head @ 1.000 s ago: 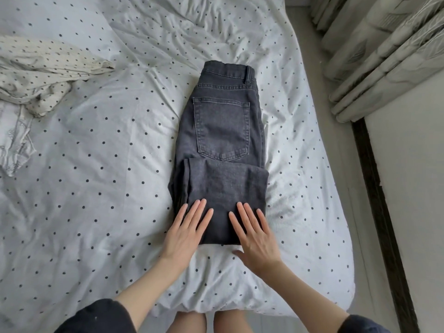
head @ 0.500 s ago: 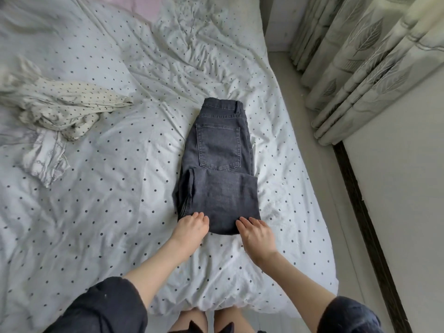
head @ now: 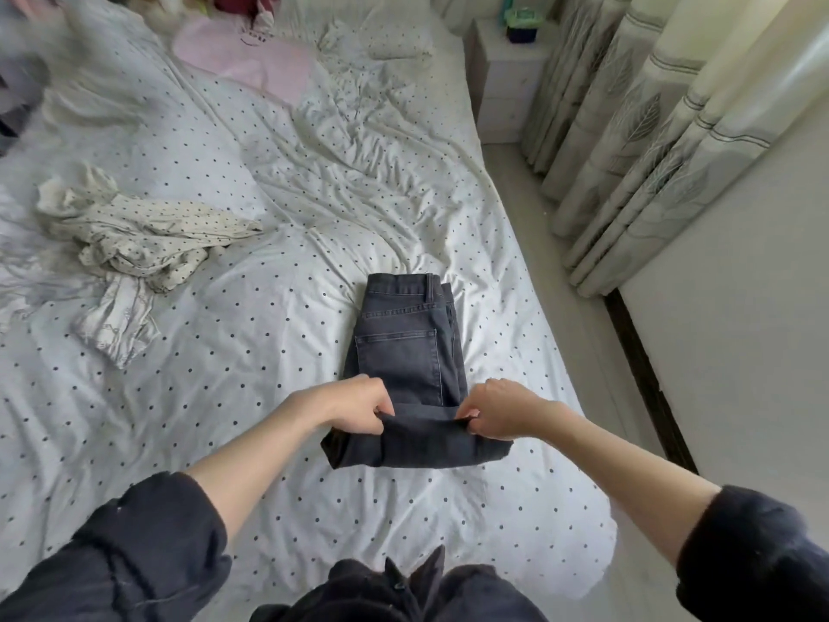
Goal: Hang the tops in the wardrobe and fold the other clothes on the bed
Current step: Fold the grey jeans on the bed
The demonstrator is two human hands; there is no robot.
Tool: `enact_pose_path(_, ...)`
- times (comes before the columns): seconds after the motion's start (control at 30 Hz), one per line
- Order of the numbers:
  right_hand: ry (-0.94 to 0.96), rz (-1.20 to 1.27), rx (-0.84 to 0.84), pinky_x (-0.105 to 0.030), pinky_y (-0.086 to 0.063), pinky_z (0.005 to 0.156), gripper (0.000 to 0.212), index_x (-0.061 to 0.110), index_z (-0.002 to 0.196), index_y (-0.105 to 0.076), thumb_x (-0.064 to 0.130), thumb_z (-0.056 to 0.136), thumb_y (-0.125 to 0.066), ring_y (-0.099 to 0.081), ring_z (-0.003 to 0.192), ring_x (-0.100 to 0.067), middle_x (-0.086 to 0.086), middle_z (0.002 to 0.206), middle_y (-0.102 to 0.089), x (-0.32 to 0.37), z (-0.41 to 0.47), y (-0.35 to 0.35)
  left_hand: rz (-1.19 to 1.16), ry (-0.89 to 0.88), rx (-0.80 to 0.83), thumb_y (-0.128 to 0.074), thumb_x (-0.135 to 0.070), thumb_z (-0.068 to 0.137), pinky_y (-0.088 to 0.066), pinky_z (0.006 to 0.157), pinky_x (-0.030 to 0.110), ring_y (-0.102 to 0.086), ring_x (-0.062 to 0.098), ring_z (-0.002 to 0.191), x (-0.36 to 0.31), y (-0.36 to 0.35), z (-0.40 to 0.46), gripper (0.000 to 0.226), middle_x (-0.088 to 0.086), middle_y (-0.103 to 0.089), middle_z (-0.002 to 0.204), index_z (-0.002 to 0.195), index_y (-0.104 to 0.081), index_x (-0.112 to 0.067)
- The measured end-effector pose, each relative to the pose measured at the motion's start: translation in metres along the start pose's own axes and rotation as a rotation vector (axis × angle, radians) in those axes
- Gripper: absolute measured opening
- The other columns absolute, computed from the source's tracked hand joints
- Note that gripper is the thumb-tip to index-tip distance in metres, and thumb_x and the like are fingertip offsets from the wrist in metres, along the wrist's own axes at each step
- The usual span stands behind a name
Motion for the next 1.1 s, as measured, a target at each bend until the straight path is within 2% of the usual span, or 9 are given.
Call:
enact_pose_path(0.1,-0.069,0.083,-0.058,-0.029,-0.045,0.08,0.037,0.028,0.11,-0.07,0.012,0.083,-0.05,-0.059,0.102,-0.023,0.002,0.11,-0.068,-0.013,0.018,0.018,-0.05,0.065,-0.1,-0.054,-0.01,0.081,-0.042,0.071,0.036,-0.044,0.015,0.076,0.011,0.023,0.014,0.014,0.004,-0.052,0.075,0.074,-0.058,-0.022)
enact_pose_path(0.17,-0.099,0.104,-0.057,-0.031,-0.047,0.086,0.037,0.027,0.112,-0.069,0.011,0.084,-0.049,-0.058,0.106,-0.024,0.0,0.113,-0.067,-0.022,0.036,0.026,-0.084,0.127,-0.183,-0.056,-0.011,0.083,-0.044,0.079,0.03,-0.048,0.013,0.089,0.021,0.035,0.025,0.02,0.003,-0.062,0.096,0.095,-0.069,-0.021)
enact_pose_path(0.33,-0.214,0.267,-0.304,-0.032,-0.044,0.093,0.037,0.023,0.119,-0.064,0.011,0.091,-0.044,-0.055,0.113,-0.026,-0.002,0.122,-0.063,-0.046,0.075,0.051,-0.072,0.303,-0.444,-0.052,-0.019,0.093,-0.039,0.078,0.03,-0.054,0.023,0.105,0.05,0.057,0.048,0.023,0.004,-0.058,0.118,0.114,-0.058,-0.022)
enact_pose_path(0.47,-0.172,0.175,-0.57,-0.035,-0.022,0.111,0.043,0.02,0.139,-0.043,0.022,0.096,-0.044,-0.034,0.134,-0.023,-0.001,0.147,-0.039,-0.04,0.081,0.035,0.071,0.375,-0.717,-0.046,-0.028,0.097,-0.038,0.093,0.037,-0.051,0.025,0.113,0.06,0.062,0.061,0.034,0.003,-0.053,0.126,0.13,-0.046,-0.018)
enact_pose_path(0.6,-0.148,0.002,-0.474,-0.045,-0.002,0.117,0.06,0.023,0.149,-0.02,0.032,0.096,-0.046,-0.003,0.146,-0.021,-0.003,0.158,-0.008,-0.035,0.092,-0.01,-0.001,0.405,-0.769,-0.043,-0.027,0.099,-0.04,0.092,0.038,-0.049,0.026,0.114,0.073,0.057,0.079,0.036,0.007,-0.051,0.127,0.134,-0.045,-0.017)
enact_pose_path(0.77,-0.02,-0.118,-0.504,-0.058,-0.027,0.108,0.077,0.017,0.141,-0.042,0.031,0.074,-0.076,-0.032,0.138,-0.034,-0.013,0.15,-0.034,-0.025,0.106,-0.026,0.06,0.447,-0.912,-0.051,-0.013,0.094,-0.034,0.097,0.039,-0.048,0.027,0.115,0.091,0.069,0.082,0.034,0.009,-0.051,0.122,0.128,-0.052,-0.015)
enact_pose_path(0.87,-0.022,-0.108,-0.471,-0.055,-0.011,0.113,0.083,0.023,0.149,-0.024,0.038,0.081,-0.068,-0.014,0.144,-0.031,-0.009,0.156,-0.018,-0.03,0.13,-0.035,0.22,0.264,-1.041,-0.058,-0.001,0.083,-0.037,0.101,0.05,-0.051,0.032,0.118,0.07,0.058,0.085,0.036,0.012,-0.057,0.12,0.118,-0.06,-0.009)
enact_pose_path(0.97,-0.027,-0.092,-0.45,-0.052,-0.002,0.115,0.08,0.026,0.15,-0.014,0.044,0.086,-0.058,-0.004,0.146,-0.027,-0.006,0.158,-0.008,-0.042,0.153,-0.037,0.369,0.16,-0.854,-0.058,-0.018,0.088,-0.033,0.108,0.054,-0.044,0.031,0.131,0.057,0.009,0.105,0.043,0.013,-0.05,0.138,0.13,-0.056,-0.012)
enact_pose_path(1.1,-0.035,-0.087,-0.508,-0.054,-0.01,0.115,0.061,0.02,0.148,-0.027,0.047,0.093,-0.036,-0.018,0.144,-0.026,-0.007,0.155,-0.022,-0.047,0.174,-0.039,0.425,0.234,-0.72,-0.033,-0.034,0.095,-0.024,0.113,0.051,-0.032,0.027,0.138,0.082,-0.012,0.13,0.052,0.012,-0.033,0.15,0.143,-0.039,-0.014)
Point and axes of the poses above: each hand's wrist, its own z-axis towards the middle knuckle, its own y-axis out of the back of the hand, x = y × z, the point moved 6 cm from there along z, towards the middle knuckle
